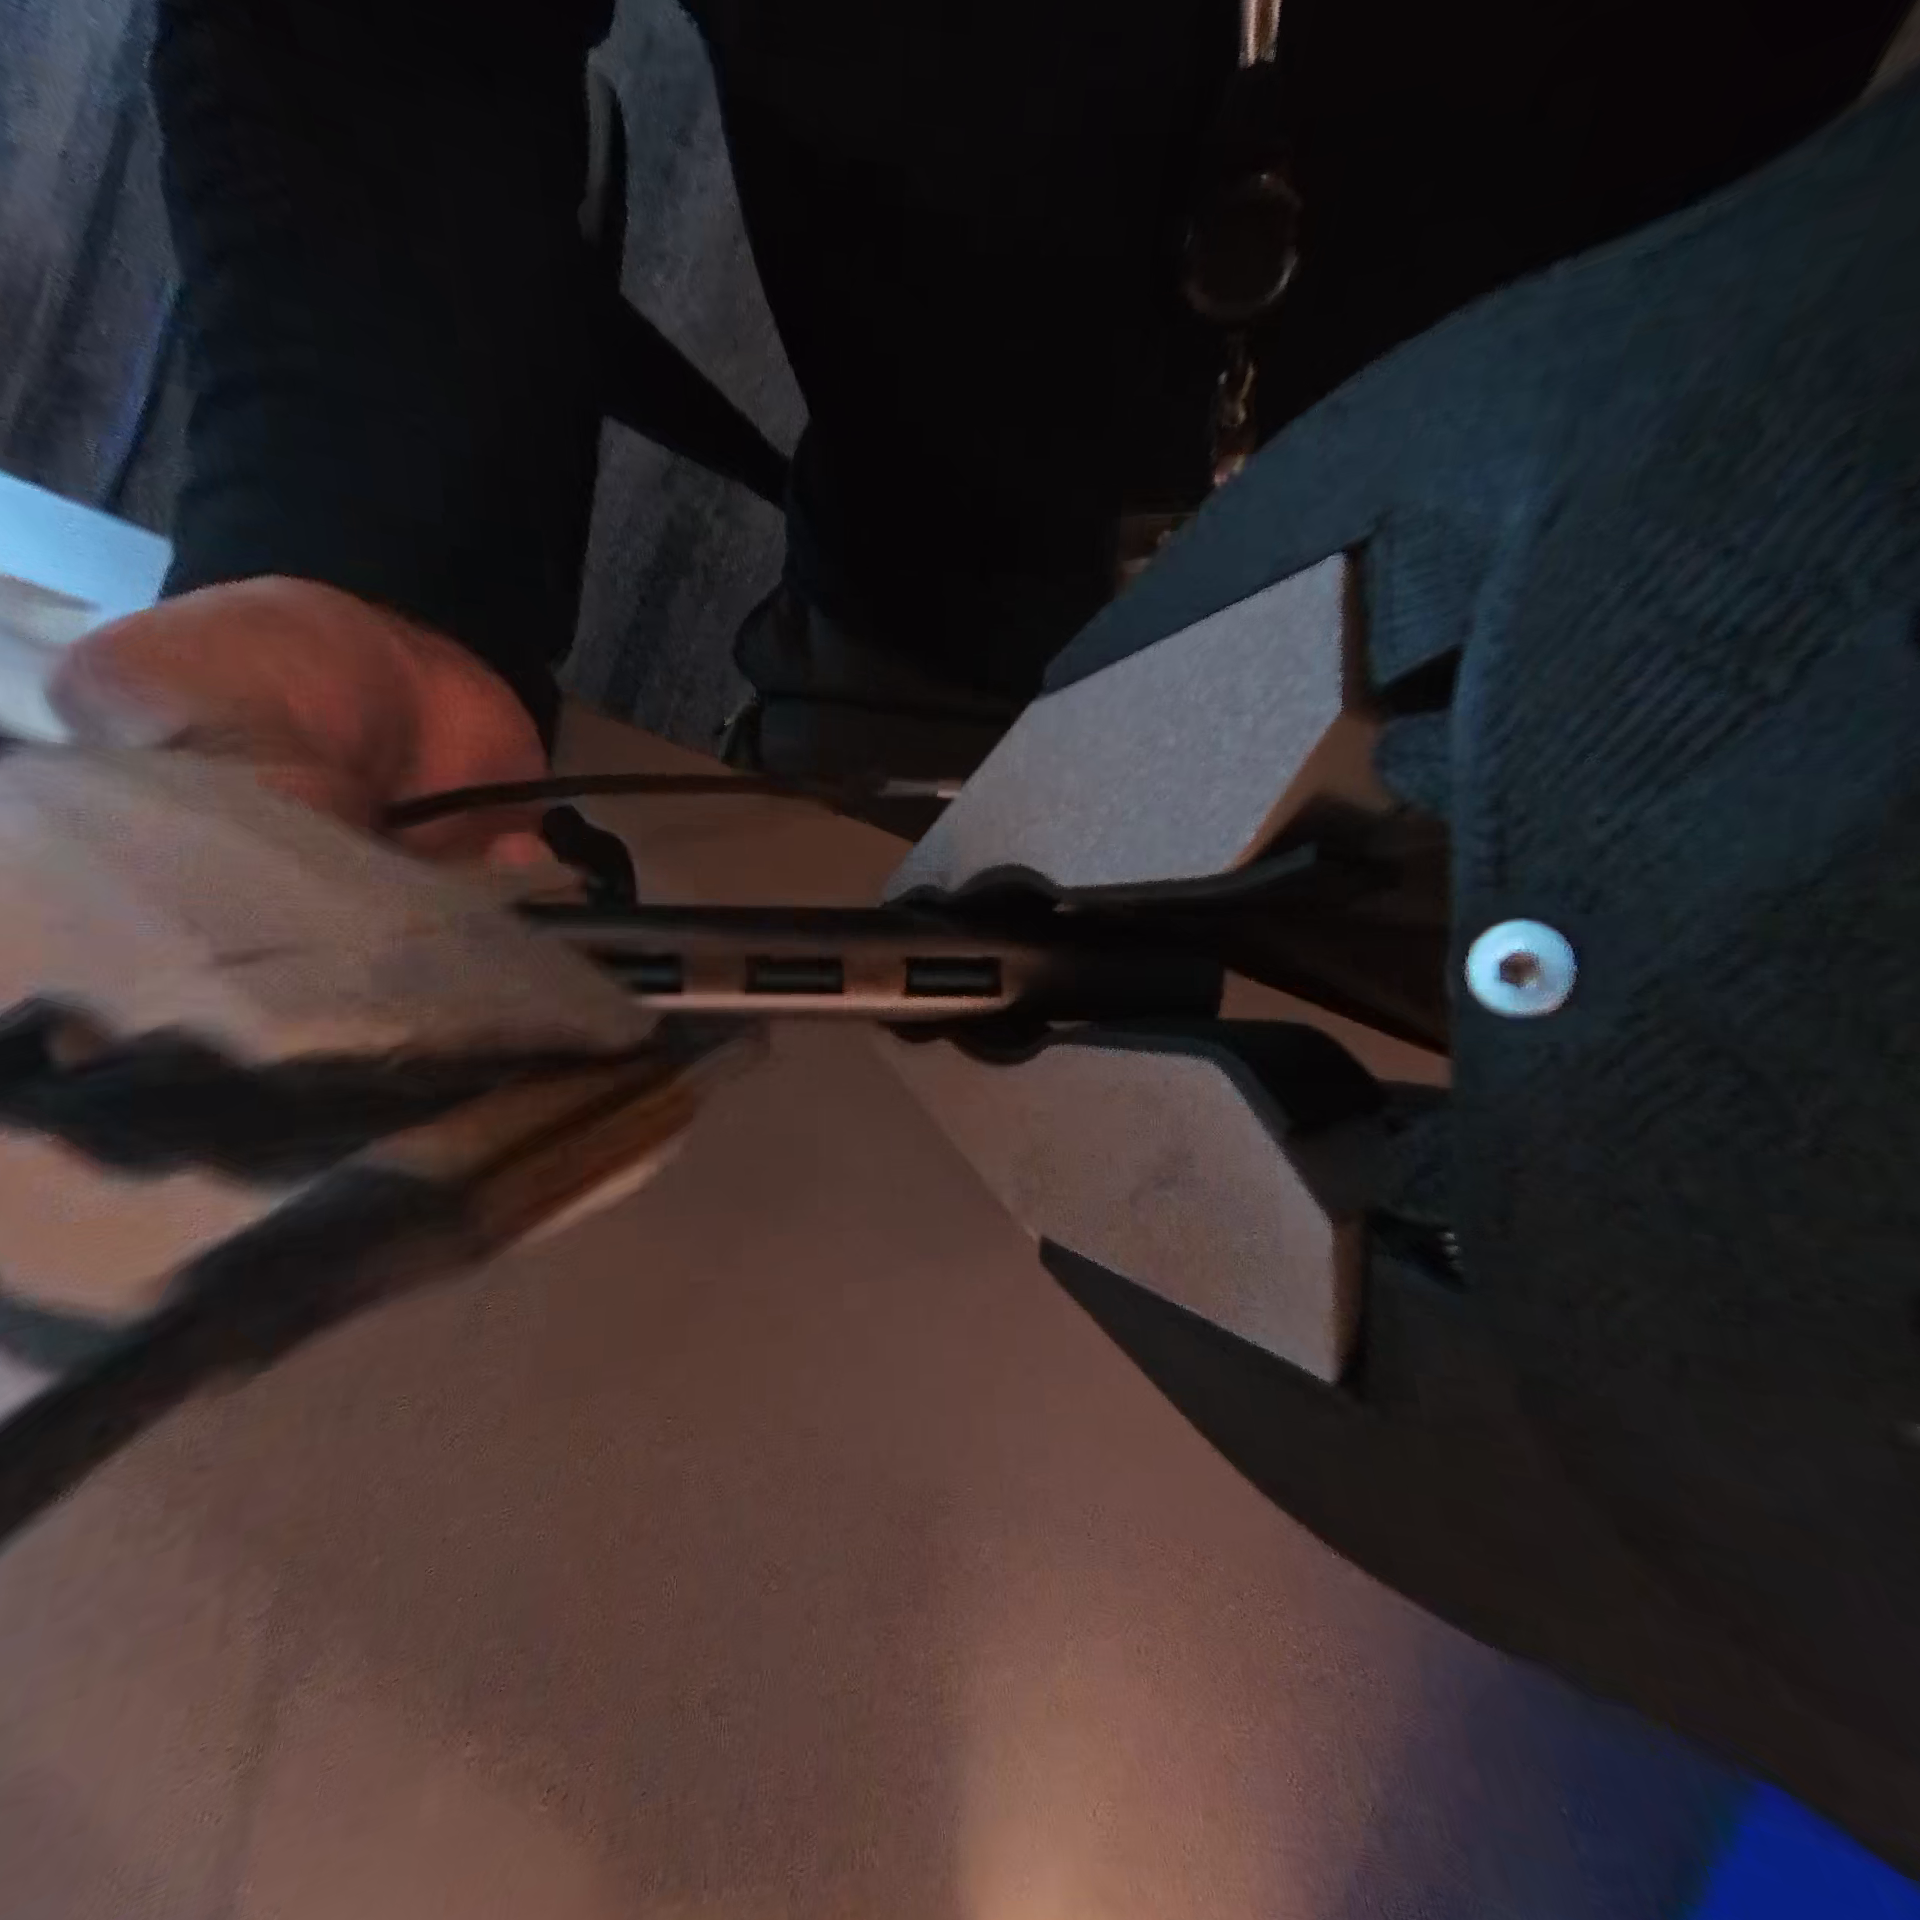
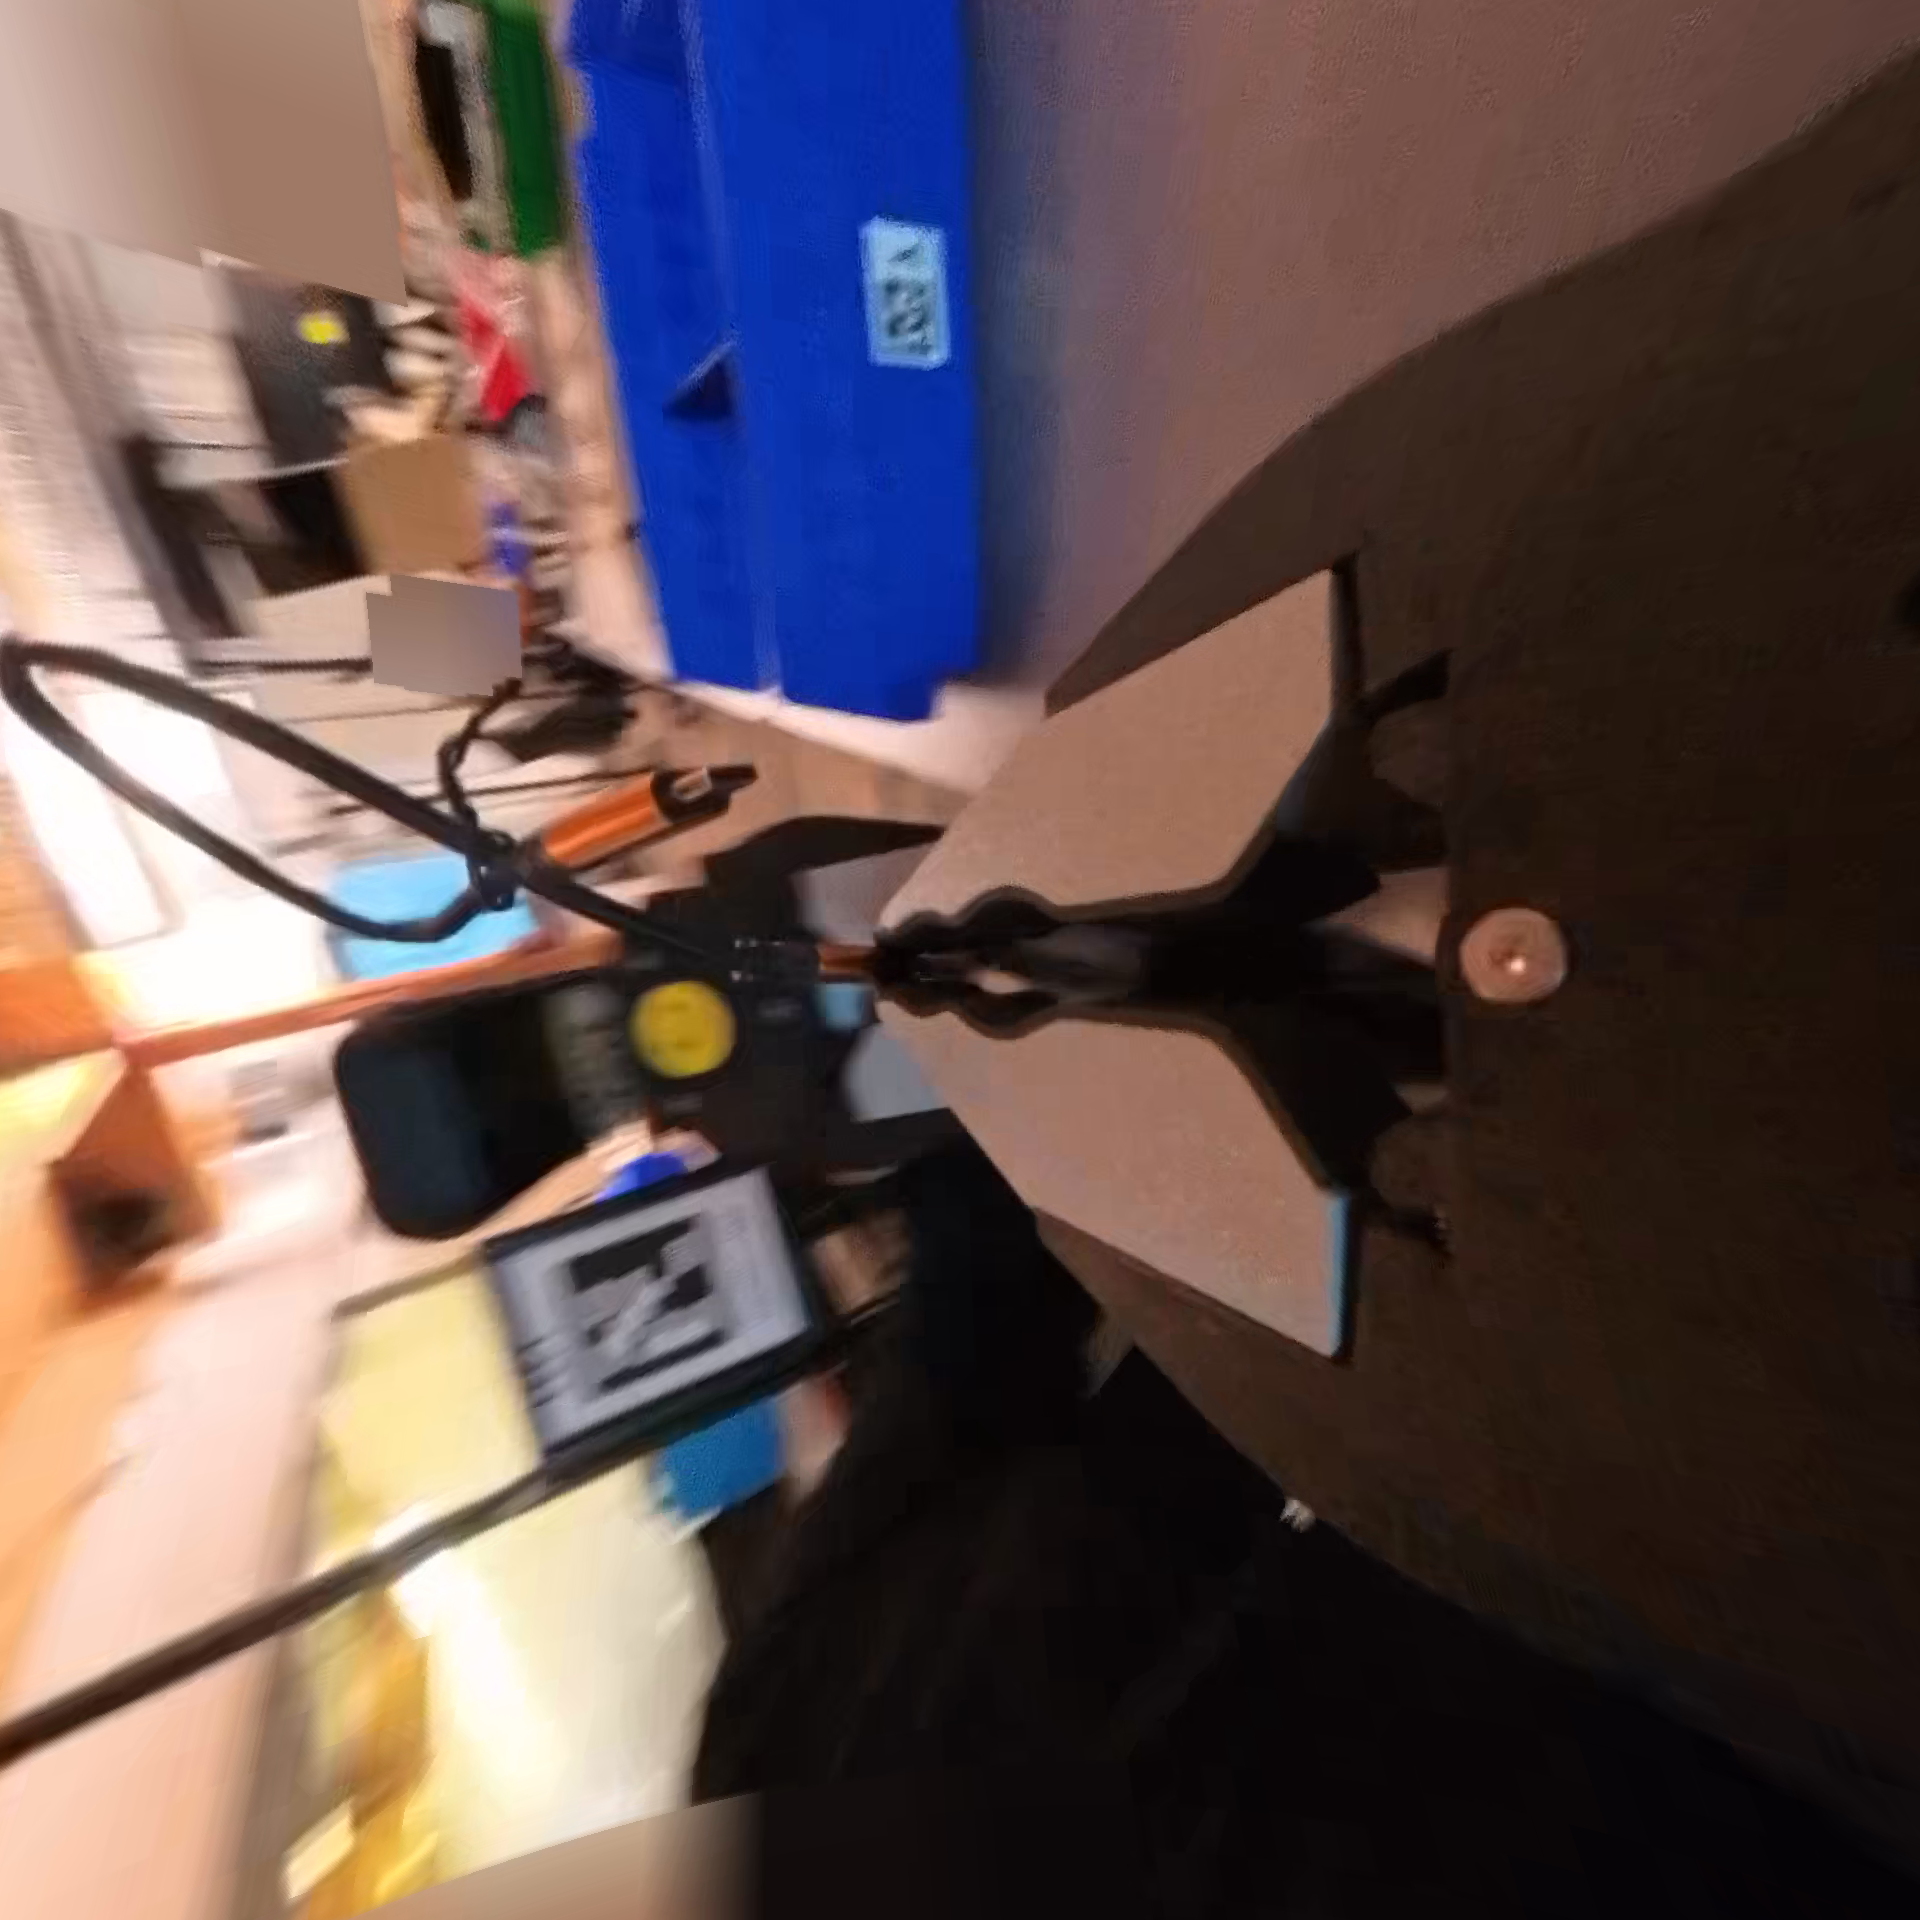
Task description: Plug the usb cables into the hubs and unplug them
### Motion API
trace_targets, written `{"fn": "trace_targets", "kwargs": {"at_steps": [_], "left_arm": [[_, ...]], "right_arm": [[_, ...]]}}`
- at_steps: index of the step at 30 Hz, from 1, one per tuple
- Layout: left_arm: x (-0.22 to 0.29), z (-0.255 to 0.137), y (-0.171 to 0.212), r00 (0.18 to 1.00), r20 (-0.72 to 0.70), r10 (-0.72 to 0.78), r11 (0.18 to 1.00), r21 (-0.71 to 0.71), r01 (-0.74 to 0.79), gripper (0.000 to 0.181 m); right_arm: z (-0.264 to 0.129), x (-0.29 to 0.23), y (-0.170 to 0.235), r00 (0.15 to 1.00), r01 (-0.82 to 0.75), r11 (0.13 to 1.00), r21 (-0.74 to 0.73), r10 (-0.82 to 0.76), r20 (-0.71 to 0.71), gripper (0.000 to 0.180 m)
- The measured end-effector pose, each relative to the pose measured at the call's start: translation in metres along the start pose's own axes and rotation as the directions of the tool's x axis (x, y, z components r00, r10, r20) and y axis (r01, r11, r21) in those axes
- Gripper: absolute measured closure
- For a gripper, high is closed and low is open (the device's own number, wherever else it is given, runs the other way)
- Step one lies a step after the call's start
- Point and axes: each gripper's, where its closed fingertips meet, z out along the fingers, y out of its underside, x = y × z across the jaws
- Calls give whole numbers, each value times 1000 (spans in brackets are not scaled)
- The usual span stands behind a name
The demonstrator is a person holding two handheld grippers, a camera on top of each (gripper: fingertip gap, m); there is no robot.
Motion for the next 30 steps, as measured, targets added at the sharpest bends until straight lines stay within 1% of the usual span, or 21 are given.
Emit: {"fn": "trace_targets", "kwargs": {"at_steps": [1,2,3,4,5,7,10,12,13,15,16,18,20,23,24,25,28,29,30], "left_arm": [[-1,7,4,1000,26,14,999,-34,-13,167],[-6,10,8,997,68,41,997,-70,-36,166],[-6,9,7,997,61,36,997,-69,-31,167],[-5,7,3,999,40,22,999,-44,-20,167],[-5,3,0,1000,29,5,1000,-20,-5,167],[-11,-3,2,999,50,-3,1000,-20,4,167],[-22,-16,7,992,121,26,998,-52,-19,167],[-30,-30,5,981,187,40,999,-43,-32,167],[-34,-37,3,976,214,38,999,-26,-34,167],[-39,-51,-3,970,244,24,999,23,-31,167],[-42,-57,-6,966,259,16,999,46,-29,167],[-47,-66,-13,957,288,8,996,84,-34,167],[-51,-71,-24,950,311,14,990,127,-57,167],[-51,-71,-41,952,304,40,979,176,-98,167],[-51,-69,-46,953,298,54,978,178,-111,167],[-51,-66,-48,953,296,68,977,172,-123,167],[-51,-59,-60,957,275,92,970,194,-149,167],[-50,-57,-65,958,269,98,964,212,-158,167],[-49,-55,-69,960,260,106,959,229,-169,167]], "right_arm": [[1,-1,-1,1000,-5,1000,-8,5,3,179],[2,2,8,999,34,996,-87,-38,-38,177],[1,5,15,993,74,985,-158,-88,-79,176],[-2,6,14,990,84,981,-174,-102,-101,176],[-6,8,6,988,72,986,-150,-91,-123,176],[-20,10,-12,982,78,993,-94,-93,-166,177],[-52,11,-42,930,184,978,-101,-207,-305,176],[-82,4,-67,852,250,954,-165,-298,-430,176],[-101,-3,-80,795,284,934,-217,-356,-491,176],[-144,-20,-99,644,313,880,-357,-473,-601,177],[-169,-28,-103,560,294,852,-433,-521,-644,177],[-222,-39,-99,396,179,806,-564,-583,-709,177],[-275,-47,-83,267,-1,777,-630,-607,-749,176],[-342,-53,-45,167,-279,748,-603,-581,-797,177],[-361,-54,-30,146,-366,723,-586,-577,-804,176],[-376,-55,-14,146,-440,692,-572,-574,-806,176],[-406,-63,42,216,-616,579,-534,-528,-822,176],[-414,-63,57,224,-654,552,-518,-512,-829,173],[-423,-61,67,207,-687,535,-491,-503,-839,169]]}}
